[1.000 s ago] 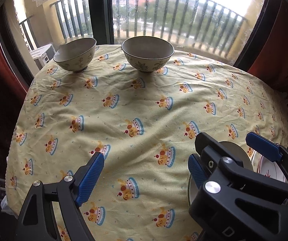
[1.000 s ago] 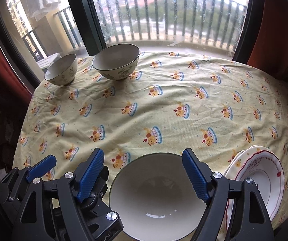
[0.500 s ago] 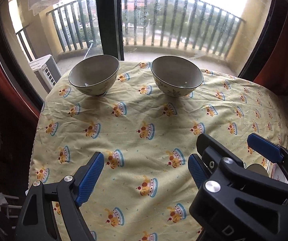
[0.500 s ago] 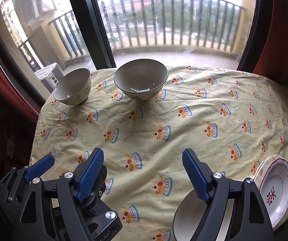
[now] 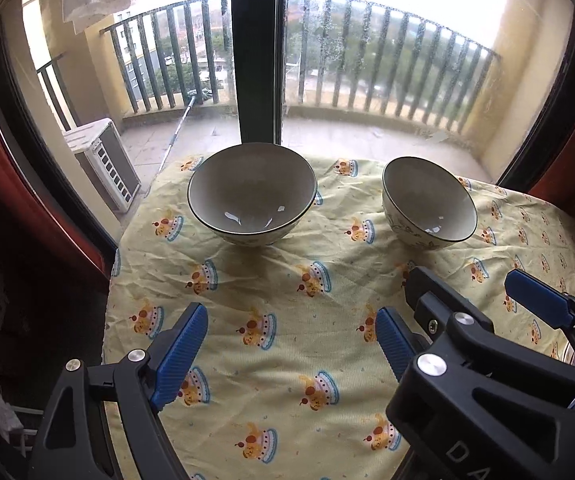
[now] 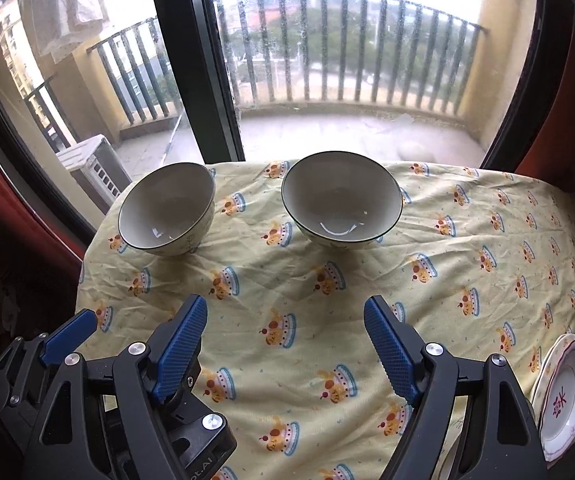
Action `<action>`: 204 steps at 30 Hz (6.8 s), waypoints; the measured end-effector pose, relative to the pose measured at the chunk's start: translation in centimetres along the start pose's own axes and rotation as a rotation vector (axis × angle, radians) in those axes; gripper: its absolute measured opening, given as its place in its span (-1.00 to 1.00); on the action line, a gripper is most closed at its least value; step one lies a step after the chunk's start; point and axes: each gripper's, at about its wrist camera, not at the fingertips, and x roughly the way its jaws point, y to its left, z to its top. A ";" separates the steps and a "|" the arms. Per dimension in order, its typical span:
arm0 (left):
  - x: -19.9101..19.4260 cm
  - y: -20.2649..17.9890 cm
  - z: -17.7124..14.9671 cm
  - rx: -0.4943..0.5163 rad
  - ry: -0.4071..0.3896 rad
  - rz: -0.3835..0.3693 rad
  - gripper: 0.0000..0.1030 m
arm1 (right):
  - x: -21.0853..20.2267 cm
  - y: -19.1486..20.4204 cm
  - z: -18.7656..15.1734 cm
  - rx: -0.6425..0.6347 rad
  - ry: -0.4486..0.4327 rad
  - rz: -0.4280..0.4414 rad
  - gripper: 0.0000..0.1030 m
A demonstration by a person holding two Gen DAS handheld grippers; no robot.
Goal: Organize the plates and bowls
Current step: 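Close both grippers on the rim of a cream bowl, then lift the cream bowl with both grippers and carry it toward the large bowl, then lower the cream bowl into the large green-rimmed bowl and open both grippers, then move both grippers to the rim of the large green-rimmed bowl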
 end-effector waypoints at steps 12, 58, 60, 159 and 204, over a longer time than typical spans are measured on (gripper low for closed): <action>5.0 3.8 4.7 0.014 -0.040 0.038 0.66 | 5.0 3.6 4.4 0.022 -0.042 -0.003 0.62; 12.0 6.5 7.3 -0.046 -0.001 0.088 -0.57 | 14.4 6.2 8.0 0.040 0.020 0.022 -0.60; 11.5 6.2 6.9 -0.039 0.001 0.086 -0.57 | 13.9 5.9 7.6 0.046 0.025 0.021 -0.60; -2.1 -23.7 -13.8 -0.072 0.121 0.100 -0.55 | -3.8 -23.9 -12.1 0.012 0.137 0.023 -0.60; -3.8 -18.7 -4.8 0.002 0.011 0.045 0.70 | -5.1 -18.4 -3.8 -0.005 0.015 0.088 0.53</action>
